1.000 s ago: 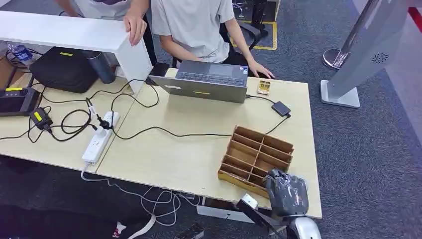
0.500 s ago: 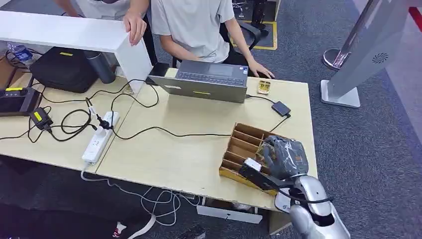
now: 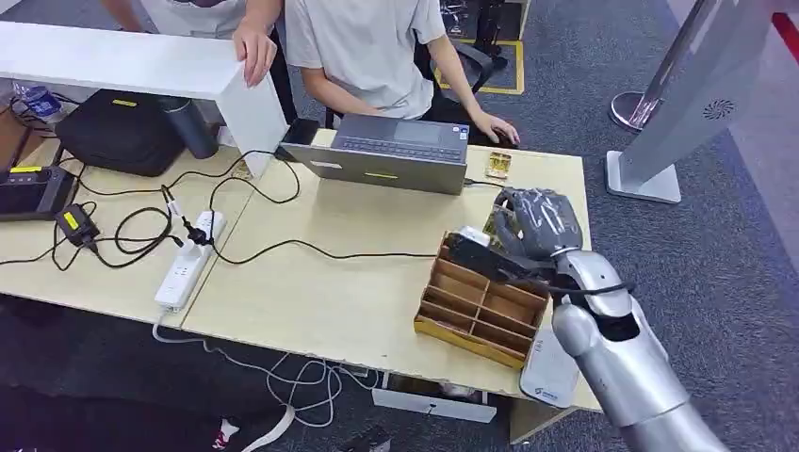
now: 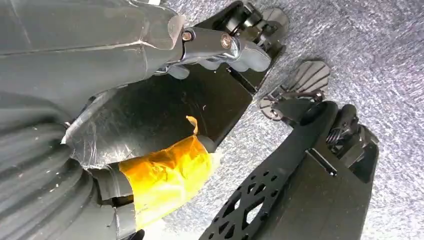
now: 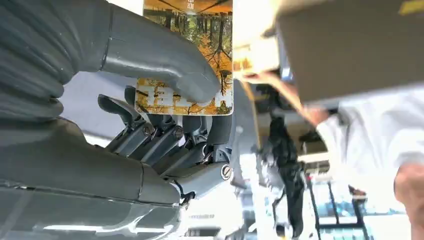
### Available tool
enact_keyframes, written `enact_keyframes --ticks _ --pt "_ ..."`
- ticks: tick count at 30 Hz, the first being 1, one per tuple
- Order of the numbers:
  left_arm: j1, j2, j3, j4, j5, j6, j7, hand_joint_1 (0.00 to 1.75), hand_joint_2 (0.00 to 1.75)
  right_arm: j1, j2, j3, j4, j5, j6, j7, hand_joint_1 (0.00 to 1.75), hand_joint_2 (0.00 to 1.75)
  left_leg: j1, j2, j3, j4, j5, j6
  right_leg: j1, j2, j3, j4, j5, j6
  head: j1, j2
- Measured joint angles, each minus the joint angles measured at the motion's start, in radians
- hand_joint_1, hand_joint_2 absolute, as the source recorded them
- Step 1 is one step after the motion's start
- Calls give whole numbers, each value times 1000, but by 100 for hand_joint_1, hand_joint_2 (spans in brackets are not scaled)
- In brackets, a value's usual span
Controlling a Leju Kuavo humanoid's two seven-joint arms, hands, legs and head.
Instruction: Pass the card to the sensor for recognition and then transmit it.
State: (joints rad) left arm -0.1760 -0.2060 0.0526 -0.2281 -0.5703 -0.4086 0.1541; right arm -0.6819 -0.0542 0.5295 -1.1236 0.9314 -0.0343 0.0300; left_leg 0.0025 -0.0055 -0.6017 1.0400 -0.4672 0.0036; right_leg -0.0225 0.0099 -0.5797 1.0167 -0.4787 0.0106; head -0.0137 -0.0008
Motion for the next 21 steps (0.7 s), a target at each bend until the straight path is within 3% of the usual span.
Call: enact_keyframes --ticks 11,21 --pt "-6 -6 -3 0 29 -29 4 0 175 -228 115 42 342 105 -112 84 175 175 0 0 0 0 0 0 0 0 -1 0 0 0 0 0" --pt "-6 -12 -3 0 48 -36 10 0 175 -312 181 47 528 146 -155 128 175 175 0 0 0 0 0 0 0 0 0 0 0 0 0 0"
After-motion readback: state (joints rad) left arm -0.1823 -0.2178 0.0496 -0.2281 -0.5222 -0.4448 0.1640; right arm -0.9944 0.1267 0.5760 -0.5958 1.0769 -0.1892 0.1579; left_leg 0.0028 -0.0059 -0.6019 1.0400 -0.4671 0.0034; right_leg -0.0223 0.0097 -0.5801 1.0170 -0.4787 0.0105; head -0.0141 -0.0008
